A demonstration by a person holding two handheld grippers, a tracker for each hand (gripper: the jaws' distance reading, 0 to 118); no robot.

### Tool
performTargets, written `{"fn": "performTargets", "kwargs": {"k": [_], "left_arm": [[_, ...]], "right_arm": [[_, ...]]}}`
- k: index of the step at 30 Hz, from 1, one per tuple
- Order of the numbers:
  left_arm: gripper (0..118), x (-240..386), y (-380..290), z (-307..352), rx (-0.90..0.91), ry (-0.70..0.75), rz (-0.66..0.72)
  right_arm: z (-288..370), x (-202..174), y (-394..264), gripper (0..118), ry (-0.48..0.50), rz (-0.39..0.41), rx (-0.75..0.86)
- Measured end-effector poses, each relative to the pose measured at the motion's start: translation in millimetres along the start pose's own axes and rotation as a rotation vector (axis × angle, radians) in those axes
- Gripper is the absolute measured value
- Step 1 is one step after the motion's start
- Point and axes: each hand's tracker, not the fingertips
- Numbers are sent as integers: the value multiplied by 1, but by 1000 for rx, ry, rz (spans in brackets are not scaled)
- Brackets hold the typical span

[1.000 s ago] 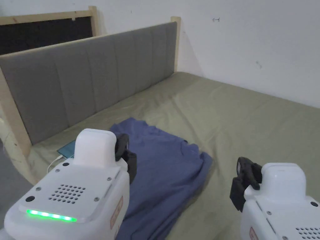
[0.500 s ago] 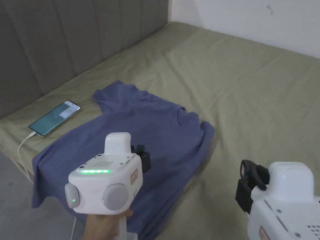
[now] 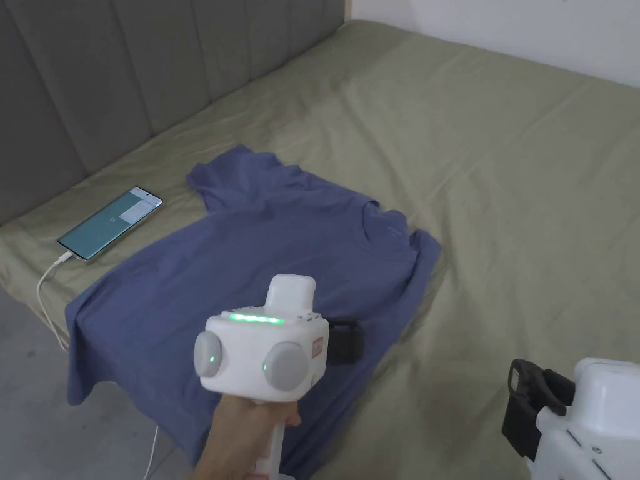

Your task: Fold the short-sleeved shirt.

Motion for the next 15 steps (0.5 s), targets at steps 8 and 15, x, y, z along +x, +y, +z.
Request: {"fn": "performTargets", "kwargs": {"k": [8, 15], "left_arm": [[58, 0, 5, -2, 17, 96, 8], [9, -21, 18, -1, -6, 97, 117]], "right_arm": [[-4, 5, -4, 0, 27, -32, -36], [4, 17, -11, 0, 0, -61, -51]]}}
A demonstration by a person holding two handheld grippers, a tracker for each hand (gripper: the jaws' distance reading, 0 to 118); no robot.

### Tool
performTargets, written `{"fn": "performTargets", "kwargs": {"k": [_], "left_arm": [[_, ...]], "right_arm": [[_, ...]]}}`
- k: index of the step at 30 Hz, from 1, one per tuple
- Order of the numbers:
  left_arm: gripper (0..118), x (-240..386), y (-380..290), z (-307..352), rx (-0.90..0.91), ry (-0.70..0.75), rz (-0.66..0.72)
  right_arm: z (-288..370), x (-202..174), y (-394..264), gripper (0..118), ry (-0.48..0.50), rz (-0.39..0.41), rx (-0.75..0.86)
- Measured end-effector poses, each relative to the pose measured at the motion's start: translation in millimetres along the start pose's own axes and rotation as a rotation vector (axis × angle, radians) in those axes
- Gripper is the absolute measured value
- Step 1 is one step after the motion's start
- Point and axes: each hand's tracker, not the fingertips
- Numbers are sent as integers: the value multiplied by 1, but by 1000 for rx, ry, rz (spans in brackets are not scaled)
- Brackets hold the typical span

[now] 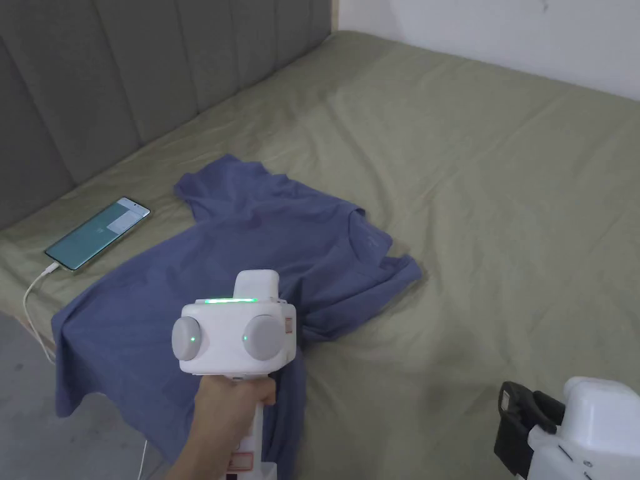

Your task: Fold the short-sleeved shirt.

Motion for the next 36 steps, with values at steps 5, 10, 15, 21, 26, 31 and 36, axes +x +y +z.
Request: {"fn": "performTargets", "kwargs": {"k": [5, 10, 15, 21, 26, 31, 36], "left_arm": [[9, -16, 11, 14, -36, -71, 136], [9, -14, 24, 59, 11, -95, 138], [9, 13, 55, 109, 64, -174, 110], [9, 110, 75, 171, 147, -387, -62], [9, 213, 60, 232, 193, -595, -249], [9, 307, 24, 269, 137, -819, -412], [9, 369, -35, 243, 78, -796, -583]], "right_arm": [[19, 24, 2, 0, -37, -64, 17], [47, 52, 5, 0, -103, -116, 78], [81, 78, 5, 0, -157, -178, 133], [129, 113, 4, 0, -245, -239, 222], [174, 143, 6, 0, -327, -302, 310], [217, 167, 3, 0, -436, -310, 355], [236, 195, -13, 0, -517, -363, 364]]}}
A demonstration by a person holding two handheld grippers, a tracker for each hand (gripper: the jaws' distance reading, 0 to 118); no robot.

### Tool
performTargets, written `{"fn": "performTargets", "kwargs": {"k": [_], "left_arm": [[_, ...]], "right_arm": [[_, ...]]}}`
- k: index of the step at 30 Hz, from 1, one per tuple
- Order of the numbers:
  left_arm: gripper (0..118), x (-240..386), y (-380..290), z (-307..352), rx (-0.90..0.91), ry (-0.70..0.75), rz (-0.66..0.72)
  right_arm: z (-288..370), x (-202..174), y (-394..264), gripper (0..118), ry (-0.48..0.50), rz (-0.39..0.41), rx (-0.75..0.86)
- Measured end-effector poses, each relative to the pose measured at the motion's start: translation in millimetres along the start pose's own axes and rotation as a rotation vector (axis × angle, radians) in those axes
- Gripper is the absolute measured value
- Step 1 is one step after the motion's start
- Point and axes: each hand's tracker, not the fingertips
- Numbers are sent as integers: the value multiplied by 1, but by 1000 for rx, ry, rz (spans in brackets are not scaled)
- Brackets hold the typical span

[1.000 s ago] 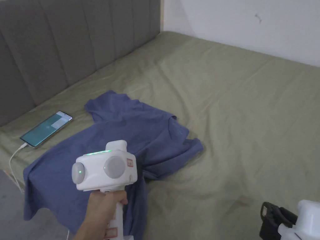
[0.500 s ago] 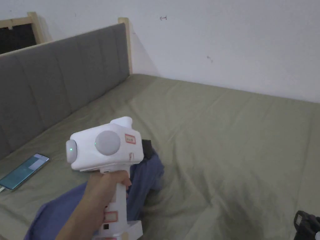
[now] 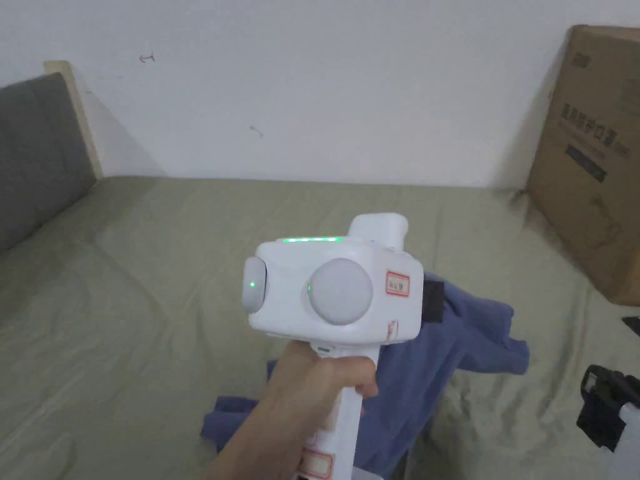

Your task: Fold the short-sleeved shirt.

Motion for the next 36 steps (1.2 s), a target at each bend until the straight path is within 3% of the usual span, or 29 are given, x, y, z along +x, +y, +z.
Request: {"fn": "performTargets", "kwargs": {"k": [3, 6, 9, 15, 16, 17, 18, 20, 24, 27, 29, 30, 32, 34, 36], "left_arm": [[9, 6, -44, -52, -145, -38, 21], [9, 11, -100, -103, -312, -12, -59], [9, 8, -151, -135, -459, -50, -24], [10, 10, -165, -133, -452, -23, -44], [16, 10, -160, -131, -449, -27, -54], [28, 11, -155, -130, -444, -27, -61], [54, 9, -150, -126, -436, -22, -67], [80, 5, -140, -116, -430, -20, -78], [92, -12, -115, -79, -369, -14, -76], [93, -37, -99, -41, -279, 15, -42], [89, -63, -96, -14, -252, 64, -6], [66, -77, -99, -2, -227, 126, -1], [5, -105, -108, 15, -218, 241, -30], [0, -138, -123, 23, -276, 331, 6], [0, -173, -134, 32, -301, 292, 123]], "right_arm": [[-6, 22, -10, 0, -51, -37, -35], [-17, 39, -22, 0, -90, -69, -93], [-26, 51, -34, 0, -102, -87, -128], [-39, 52, -45, 0, -105, -78, -179], [-41, 50, -46, 0, -101, -78, -183], [-42, 48, -47, 0, -96, -79, -185], [-44, 46, -47, 0, -88, -77, -189], [-45, 39, -47, 0, -78, -65, -196], [-44, 24, -45, 0, -59, -38, -183], [-45, 9, -44, 0, -25, -25, -183], [-46, -3, -45, 0, 6, -5, -188], [-48, -9, -45, 0, 22, 5, -191], [-52, -22, -47, 0, 51, 30, -206], [-59, -36, -49, 0, 63, 43, -214], [-66, -47, -51, 0, 124, 56, -229]]}}
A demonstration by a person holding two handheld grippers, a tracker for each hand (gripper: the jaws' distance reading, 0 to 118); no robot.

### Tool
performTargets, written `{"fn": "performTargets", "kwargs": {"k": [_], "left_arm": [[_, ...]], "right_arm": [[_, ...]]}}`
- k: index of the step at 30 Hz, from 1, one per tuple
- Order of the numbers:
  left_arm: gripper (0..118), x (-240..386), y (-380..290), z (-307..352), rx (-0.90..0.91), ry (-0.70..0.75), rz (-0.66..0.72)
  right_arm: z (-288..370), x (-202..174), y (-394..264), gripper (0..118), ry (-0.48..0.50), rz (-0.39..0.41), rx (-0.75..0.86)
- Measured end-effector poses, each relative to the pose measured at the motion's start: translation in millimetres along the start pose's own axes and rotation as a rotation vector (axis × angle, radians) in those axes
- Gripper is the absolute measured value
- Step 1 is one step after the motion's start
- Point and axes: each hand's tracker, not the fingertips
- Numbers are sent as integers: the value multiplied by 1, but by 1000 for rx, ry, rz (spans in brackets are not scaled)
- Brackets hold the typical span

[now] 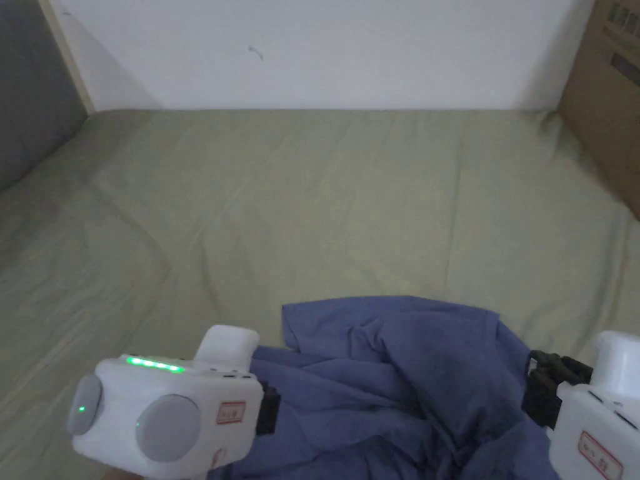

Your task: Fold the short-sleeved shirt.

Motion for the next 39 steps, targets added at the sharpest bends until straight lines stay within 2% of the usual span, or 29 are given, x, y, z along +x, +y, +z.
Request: {"fn": "performTargets", "kwargs": {"k": [3, 6, 7, 8, 9, 10, 11, 15, 20, 22, 24, 25, 26, 27, 28, 29, 32, 35, 37, 39], "left_arm": [[0, -36, -4, -13, -6, 33, 137], [0, -53, 8, -36, -10, 62, 133], [7, -56, 14, -43, -7, 80, 146], [28, -58, 23, -49, -18, 85, 137], [70, -61, 32, -55, -27, 87, 113], [95, -63, 38, -63, -19, 91, 100], [102, -65, 46, -71, -19, 99, 83], [101, -76, 74, -95, -21, 123, 87], [101, -93, 89, -124, -58, 82, 222], [92, -83, 81, -134, -95, 133, 214], [69, -58, 69, -132, -40, 295, 22], [58, -47, 63, -129, -9, 289, -24], [46, -41, 55, -127, 23, 286, -37], [25, -36, 52, -127, 25, 293, -45], [13, -33, 50, -130, 21, 268, -40], [7, -32, 51, -134, 25, 292, -54], [6, -41, 56, -129, 11, 270, -7], [6, -53, 61, -119, 5, 217, 31], [6, -55, 61, -110, 22, 191, 53], [6, -55, 60, -99, 32, 164, 71]], "right_arm": [[-15, -14, 0, 0, 33, 25, 1], [-34, -25, 0, 0, 50, 33, -24], [-39, -27, -1, 0, 60, 33, -31], [-42, -30, -2, 0, 67, 34, -39], [-46, -32, -3, 0, 72, 39, -50], [-49, -33, -3, 0, 72, 45, -54], [-51, -35, -4, 0, 72, 52, -58], [-64, -35, -9, 0, 75, 45, -84], [-75, -33, -17, 0, 69, 37, -121], [-77, -32, -20, 0, 65, 46, -133], [-78, -30, -22, 0, 62, 45, -139], [-80, -29, -23, 0, 61, 41, -141], [-83, -27, -25, 0, 58, 31, -146], [-86, -26, -26, 0, 51, 19, -158], [-87, -25, -27, 0, 47, 3, -169], [-87, -23, -28, 0, 51, -7, -172], [-85, -20, -22, 0, 63, -11, -166], [-93, -18, -3, 0, 96, 28, -164], [-105, -15, 16, 0, 198, 39, -179], [-121, -17, 38, 0, 300, 103, -208]]}}
